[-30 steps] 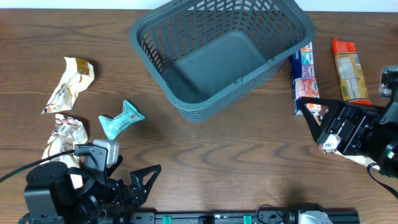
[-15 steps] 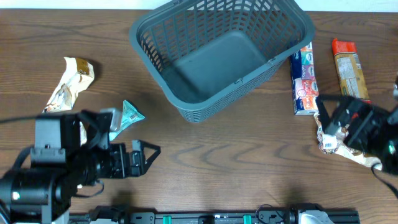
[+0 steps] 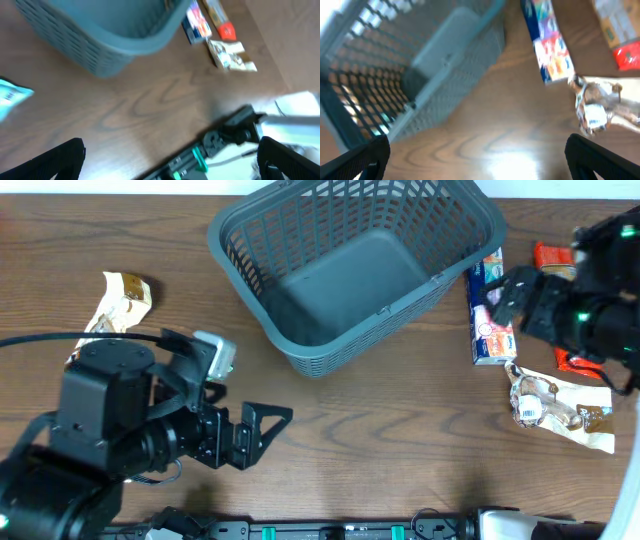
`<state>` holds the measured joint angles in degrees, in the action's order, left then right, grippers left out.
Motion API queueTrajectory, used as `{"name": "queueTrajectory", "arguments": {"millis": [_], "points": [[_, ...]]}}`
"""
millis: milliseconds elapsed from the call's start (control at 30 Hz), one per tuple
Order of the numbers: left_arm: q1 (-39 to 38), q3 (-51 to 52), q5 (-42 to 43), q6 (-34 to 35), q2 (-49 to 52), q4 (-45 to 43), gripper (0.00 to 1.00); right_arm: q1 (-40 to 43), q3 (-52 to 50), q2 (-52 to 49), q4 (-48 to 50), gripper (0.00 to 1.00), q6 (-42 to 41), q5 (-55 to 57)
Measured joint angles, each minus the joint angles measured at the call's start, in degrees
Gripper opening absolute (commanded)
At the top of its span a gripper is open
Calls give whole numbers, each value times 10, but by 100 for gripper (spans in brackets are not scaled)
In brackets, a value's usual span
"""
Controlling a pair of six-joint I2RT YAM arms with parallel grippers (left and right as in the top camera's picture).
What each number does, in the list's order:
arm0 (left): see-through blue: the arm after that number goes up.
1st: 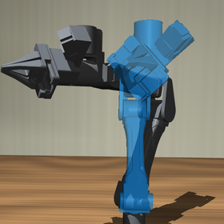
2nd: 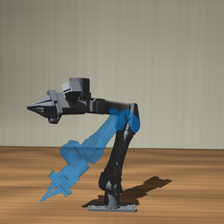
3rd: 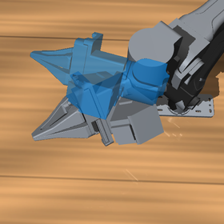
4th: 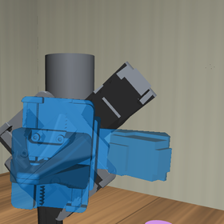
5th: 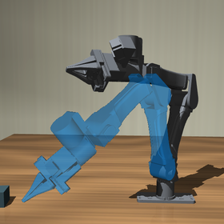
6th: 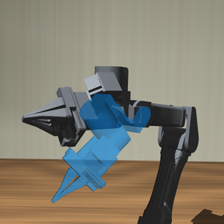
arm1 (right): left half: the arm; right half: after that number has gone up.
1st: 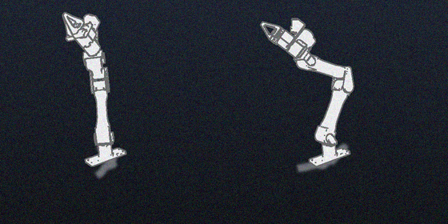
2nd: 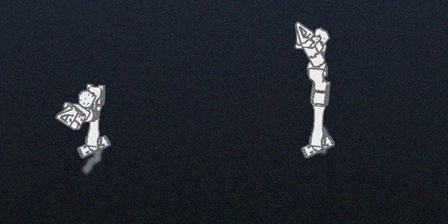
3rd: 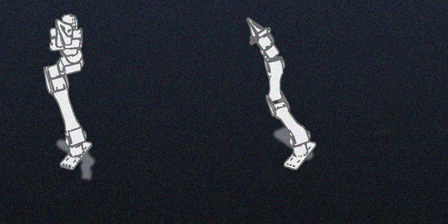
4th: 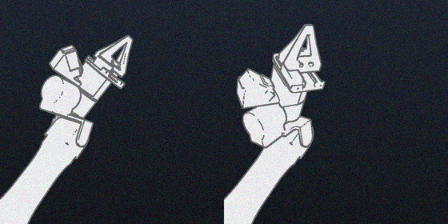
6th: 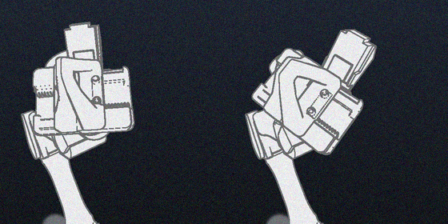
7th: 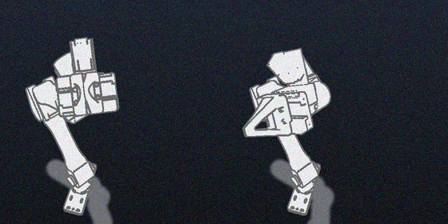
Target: Pack container
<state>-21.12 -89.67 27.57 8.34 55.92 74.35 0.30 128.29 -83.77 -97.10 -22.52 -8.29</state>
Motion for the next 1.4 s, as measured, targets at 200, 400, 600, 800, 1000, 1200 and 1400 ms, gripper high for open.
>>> {"name": "queueTrajectory", "arguments": {"millis": [200, 400, 600, 800, 1000, 1200, 1400], "points": [[0, -61, -50, 9, 8, 5, 99, 46, 136, 8, 1, 99, 8, -30], [0, -106, -60, 9, 33, 6, 99, 53, 190, 29, 0, 99, 15, -62], [0, -109, -51, 9, 38, 2, 99, 54, 191, 17, 0, 99, 54, -99], [0, -109, -44, 29, 38, 2, 99, 54, 189, 10, 0, 99, 110, -116], [0, -109, -40, 65, 38, 2, 99, 54, 189, 18, 0, 99, 163, -114], [0, -109, -40, 78, 38, 1, 73, 54, 189, 19, 0, 86, 183, -64], [0, -109, -55, 82, 38, 2, 6, 54, 189, 19, 0, 2, 191, -34]]}}
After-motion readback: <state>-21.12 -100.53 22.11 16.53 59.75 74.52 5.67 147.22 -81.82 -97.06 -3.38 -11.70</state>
